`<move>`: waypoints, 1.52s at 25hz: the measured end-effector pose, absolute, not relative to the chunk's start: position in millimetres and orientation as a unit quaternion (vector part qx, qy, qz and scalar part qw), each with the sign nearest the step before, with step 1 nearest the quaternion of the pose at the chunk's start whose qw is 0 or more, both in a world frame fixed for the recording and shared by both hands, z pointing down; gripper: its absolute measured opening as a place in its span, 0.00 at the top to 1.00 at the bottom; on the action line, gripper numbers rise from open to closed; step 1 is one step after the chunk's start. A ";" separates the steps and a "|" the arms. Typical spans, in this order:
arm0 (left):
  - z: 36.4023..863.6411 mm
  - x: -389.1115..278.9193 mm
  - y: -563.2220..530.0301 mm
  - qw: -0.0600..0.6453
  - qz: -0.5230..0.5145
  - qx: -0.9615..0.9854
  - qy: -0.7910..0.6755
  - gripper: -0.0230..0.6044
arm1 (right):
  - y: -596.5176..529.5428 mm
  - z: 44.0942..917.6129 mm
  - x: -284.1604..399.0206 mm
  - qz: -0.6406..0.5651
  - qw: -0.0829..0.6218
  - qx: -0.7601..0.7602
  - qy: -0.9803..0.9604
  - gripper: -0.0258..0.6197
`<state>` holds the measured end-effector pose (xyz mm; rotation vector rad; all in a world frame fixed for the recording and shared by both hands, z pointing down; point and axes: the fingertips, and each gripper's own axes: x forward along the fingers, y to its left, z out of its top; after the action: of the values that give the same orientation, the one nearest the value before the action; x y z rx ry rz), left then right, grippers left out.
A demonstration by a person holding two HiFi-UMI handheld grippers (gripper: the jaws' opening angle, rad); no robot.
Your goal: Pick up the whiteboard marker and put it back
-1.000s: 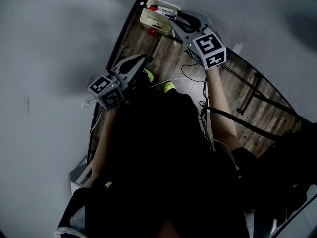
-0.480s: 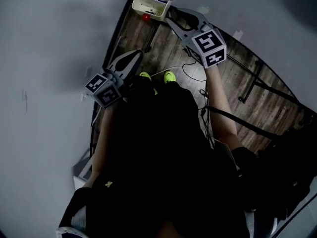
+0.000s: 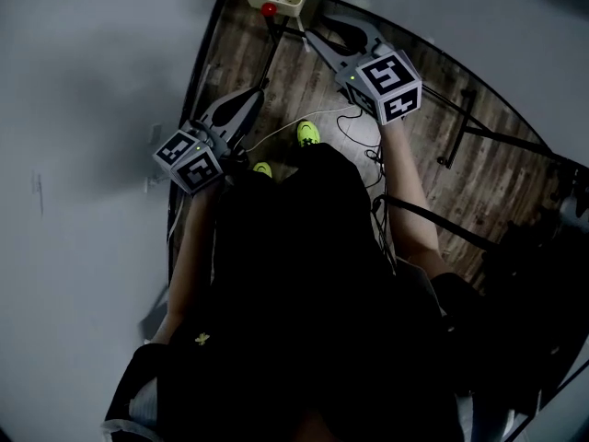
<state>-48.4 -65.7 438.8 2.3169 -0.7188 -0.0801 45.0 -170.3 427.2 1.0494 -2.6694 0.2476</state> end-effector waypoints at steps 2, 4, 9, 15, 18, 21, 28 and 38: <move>441.3 -57.9 -55.7 0.350 -0.025 0.898 -0.266 0.95 | -155.6 425.4 41.0 0.089 0.128 0.374 -0.914 0.79; 440.4 -66.4 -46.6 0.346 -0.021 0.903 -0.255 0.95 | -139.7 423.9 36.6 0.090 0.127 0.383 -0.910 0.79; 437.4 -89.4 -25.3 0.339 -0.026 0.909 -0.240 0.95 | -101.4 421.4 17.8 0.092 0.128 0.400 -0.903 0.81; 426.8 -109.0 -0.2 0.316 -0.032 0.922 -0.222 0.95 | -61.3 408.1 -3.3 0.074 0.131 0.414 -0.898 0.85; 421.9 -128.1 12.1 0.312 -0.036 0.924 -0.216 0.95 | -42.0 400.2 -22.5 0.069 0.127 0.424 -0.894 0.96; 416.3 -140.1 23.6 0.308 -0.041 0.928 -0.207 0.95 | -22.0 391.8 -37.4 0.063 0.128 0.428 -0.892 0.96; 403.5 -160.9 53.3 0.301 -0.056 0.935 -0.179 0.95 | 28.0 379.6 -69.1 0.040 0.148 0.441 -0.884 0.96; 399.4 -174.5 117.8 0.320 -0.059 0.937 -0.129 0.95 | 101.4 373.9 -104.7 0.090 0.104 0.448 -0.883 0.96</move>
<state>-174.5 117.8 399.4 2.4616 -0.3403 -0.1553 -104.7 101.4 373.9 1.3199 -2.6049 0.2664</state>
